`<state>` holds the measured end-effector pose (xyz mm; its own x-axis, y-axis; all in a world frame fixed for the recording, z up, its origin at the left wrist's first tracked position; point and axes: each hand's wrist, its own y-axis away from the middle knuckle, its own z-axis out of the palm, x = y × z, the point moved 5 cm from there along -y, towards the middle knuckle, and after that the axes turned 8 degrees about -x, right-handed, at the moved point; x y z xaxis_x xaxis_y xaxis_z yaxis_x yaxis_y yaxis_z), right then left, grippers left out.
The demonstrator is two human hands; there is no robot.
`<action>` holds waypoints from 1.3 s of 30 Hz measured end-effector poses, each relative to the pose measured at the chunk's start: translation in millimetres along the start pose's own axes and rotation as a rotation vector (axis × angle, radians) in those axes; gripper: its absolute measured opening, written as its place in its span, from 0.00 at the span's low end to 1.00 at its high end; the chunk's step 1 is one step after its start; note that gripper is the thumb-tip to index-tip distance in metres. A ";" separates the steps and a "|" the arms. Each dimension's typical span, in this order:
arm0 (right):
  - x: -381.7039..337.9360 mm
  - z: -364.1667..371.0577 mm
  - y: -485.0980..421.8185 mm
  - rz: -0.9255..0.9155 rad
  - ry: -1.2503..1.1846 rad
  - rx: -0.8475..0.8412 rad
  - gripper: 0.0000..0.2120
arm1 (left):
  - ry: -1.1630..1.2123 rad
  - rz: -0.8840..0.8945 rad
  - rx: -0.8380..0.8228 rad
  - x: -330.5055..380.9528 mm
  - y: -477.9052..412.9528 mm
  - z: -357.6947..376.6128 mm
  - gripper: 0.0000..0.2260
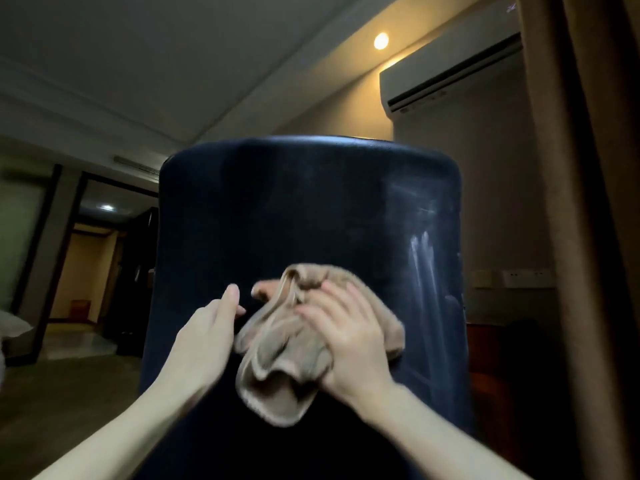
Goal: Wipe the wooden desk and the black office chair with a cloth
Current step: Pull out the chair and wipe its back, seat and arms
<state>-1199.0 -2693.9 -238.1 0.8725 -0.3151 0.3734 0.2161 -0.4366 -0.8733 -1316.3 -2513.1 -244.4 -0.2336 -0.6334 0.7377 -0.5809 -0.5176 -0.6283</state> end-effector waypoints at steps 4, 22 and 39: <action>-35.4 37.7 44.7 -0.109 -0.006 -0.099 0.19 | -0.086 0.026 0.004 -9.7 6.4 6.2 0.22; 13.1 -44.4 -63.8 0.074 0.284 -0.023 0.21 | -0.107 -0.073 0.083 -15.5 14.7 7.2 0.23; -24.9 -70.1 -98.6 -0.148 0.338 0.135 0.10 | -0.052 0.079 0.187 31.2 4.4 -4.8 0.17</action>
<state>-1272.8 -2702.1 -139.3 0.6391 -0.5264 0.5608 0.4043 -0.3904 -0.8271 -1329.9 -2532.4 -223.0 -0.2299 -0.7026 0.6734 -0.4062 -0.5595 -0.7224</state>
